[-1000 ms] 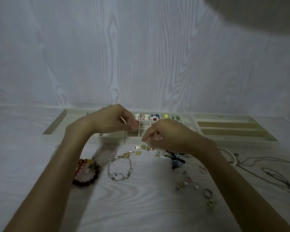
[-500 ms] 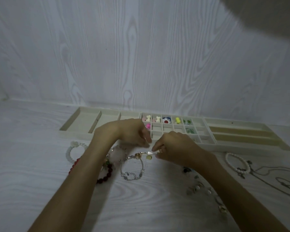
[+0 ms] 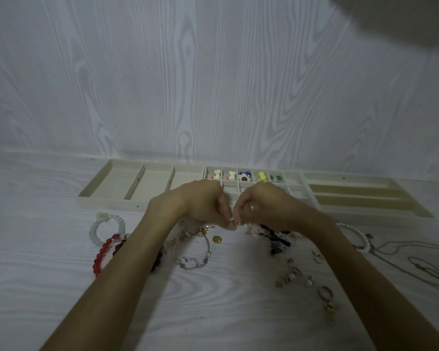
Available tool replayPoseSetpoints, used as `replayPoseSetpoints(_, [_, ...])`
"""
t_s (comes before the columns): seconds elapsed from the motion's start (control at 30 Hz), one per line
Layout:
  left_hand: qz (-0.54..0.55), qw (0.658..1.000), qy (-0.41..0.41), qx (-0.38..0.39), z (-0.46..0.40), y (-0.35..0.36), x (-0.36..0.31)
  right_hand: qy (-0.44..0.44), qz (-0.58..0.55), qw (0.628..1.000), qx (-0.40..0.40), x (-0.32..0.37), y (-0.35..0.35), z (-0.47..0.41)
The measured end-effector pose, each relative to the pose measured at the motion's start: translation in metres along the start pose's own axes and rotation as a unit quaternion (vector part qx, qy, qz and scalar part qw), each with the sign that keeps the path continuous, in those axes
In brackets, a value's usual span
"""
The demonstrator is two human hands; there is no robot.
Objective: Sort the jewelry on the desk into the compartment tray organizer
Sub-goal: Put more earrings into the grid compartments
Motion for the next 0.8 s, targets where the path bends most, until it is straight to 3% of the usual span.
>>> replayPoseSetpoints(0.2, [0.038, 0.989, 0.065, -0.129, -0.007, -0.009, -0.008, 0.033, -0.156, 0.987, 0.013, -0.018, -0.033, 0.006])
replayPoseSetpoints(0.3, [0.04, 0.98, 0.076, -0.178, -0.015, -0.018, -0.014, 0.05, -0.183, 0.981, 0.03, -0.033, -0.049, 0.009])
replayPoseSetpoints(0.53, [0.001, 0.983, 0.073, -0.167, -0.058, -0.022, -0.03, 0.076, -0.193, 0.978, -0.023, -0.066, -0.068, 0.013])
replayPoseSetpoints(0.8, [-0.022, 0.973, 0.078, -0.217, -0.097, -0.009, -0.032, 0.142, -0.199, 0.969, -0.042, -0.097, -0.07, 0.009])
Point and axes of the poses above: each hand's wrist, its own z-axis away from the middle knuckle, its own y-axis out of the palm, x = y × z, the point moved 2 cm from there along -z, towards the middle knuckle, and after that the axes turned 14 degrees about y, right-handed, at the moved point
